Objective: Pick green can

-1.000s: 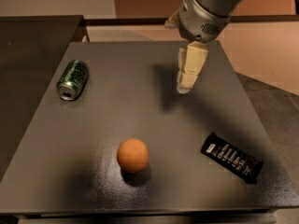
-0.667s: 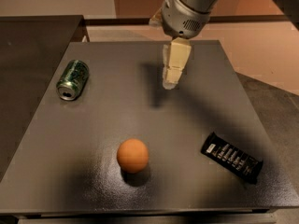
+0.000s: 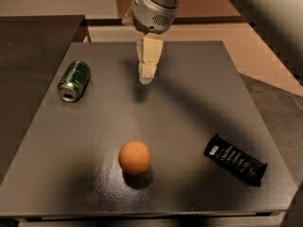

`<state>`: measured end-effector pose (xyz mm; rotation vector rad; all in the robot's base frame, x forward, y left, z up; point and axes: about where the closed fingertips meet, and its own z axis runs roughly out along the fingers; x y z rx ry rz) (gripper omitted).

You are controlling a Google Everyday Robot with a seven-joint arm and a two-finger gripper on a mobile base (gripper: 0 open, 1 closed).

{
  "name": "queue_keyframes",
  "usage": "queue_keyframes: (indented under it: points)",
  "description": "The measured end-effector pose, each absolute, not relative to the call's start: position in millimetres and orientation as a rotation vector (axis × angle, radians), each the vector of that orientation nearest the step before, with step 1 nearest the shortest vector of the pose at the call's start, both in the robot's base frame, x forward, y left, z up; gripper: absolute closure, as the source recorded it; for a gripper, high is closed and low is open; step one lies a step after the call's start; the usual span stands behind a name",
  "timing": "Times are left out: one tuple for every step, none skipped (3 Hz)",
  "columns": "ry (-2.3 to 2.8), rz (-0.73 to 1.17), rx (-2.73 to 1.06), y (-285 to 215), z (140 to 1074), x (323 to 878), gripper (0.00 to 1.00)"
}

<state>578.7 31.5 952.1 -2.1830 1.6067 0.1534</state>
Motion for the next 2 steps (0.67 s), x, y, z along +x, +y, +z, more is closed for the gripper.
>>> queue_keyframes:
  points:
    - [1.492,0.099,-2.278,64.3,949.0,590.3,0.00]
    - [1.307,0.002,-2.399,99.4,943.7,595.5,0.00]
